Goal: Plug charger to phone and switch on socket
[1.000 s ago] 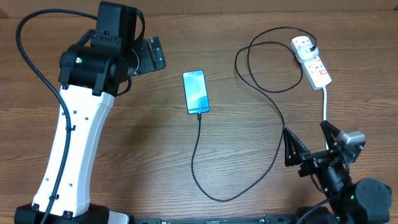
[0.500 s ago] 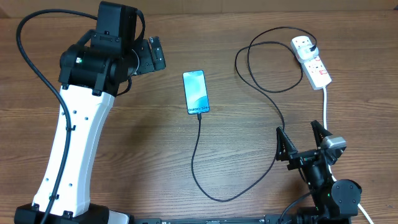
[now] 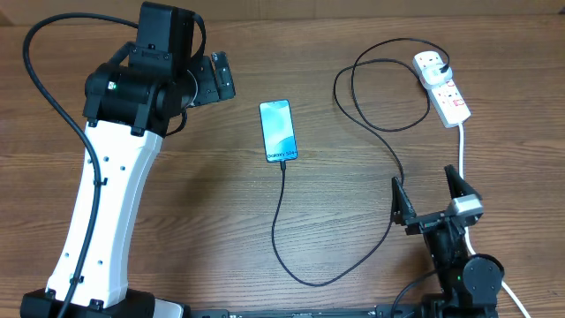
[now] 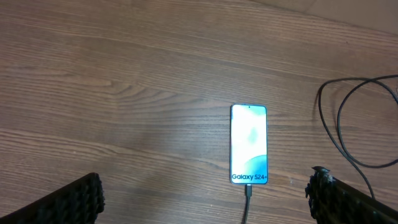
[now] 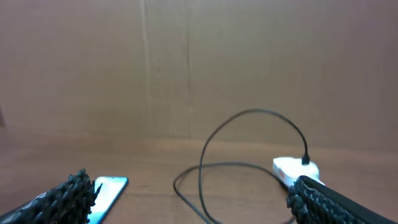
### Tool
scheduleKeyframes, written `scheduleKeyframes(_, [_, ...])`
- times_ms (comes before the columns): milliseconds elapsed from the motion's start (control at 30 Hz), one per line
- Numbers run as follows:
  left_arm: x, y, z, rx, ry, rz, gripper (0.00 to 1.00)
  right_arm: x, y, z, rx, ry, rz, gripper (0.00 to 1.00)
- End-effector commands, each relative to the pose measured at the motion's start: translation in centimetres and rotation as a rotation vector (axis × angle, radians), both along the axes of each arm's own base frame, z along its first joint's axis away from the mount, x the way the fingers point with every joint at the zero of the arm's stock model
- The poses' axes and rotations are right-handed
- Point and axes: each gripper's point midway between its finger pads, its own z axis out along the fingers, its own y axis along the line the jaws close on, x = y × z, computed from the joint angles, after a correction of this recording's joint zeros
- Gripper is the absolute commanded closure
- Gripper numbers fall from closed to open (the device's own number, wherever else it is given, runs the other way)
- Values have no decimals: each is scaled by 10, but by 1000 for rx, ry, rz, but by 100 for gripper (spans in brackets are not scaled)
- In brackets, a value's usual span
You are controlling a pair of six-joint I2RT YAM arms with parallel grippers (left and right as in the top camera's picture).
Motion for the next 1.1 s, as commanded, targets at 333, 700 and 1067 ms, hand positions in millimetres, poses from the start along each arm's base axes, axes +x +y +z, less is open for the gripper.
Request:
scheduleKeyframes(333, [1, 4, -1, 18, 1, 3, 0, 5, -22, -39, -16, 147, -134, 0])
scheduleKeyframes(700, [1, 4, -2, 18, 2, 3, 0, 5, -22, -40, -17, 148, -130, 0])
scheduleKeyframes(1067, [1, 4, -1, 18, 1, 3, 0, 5, -21, -39, -51, 142, -124, 0])
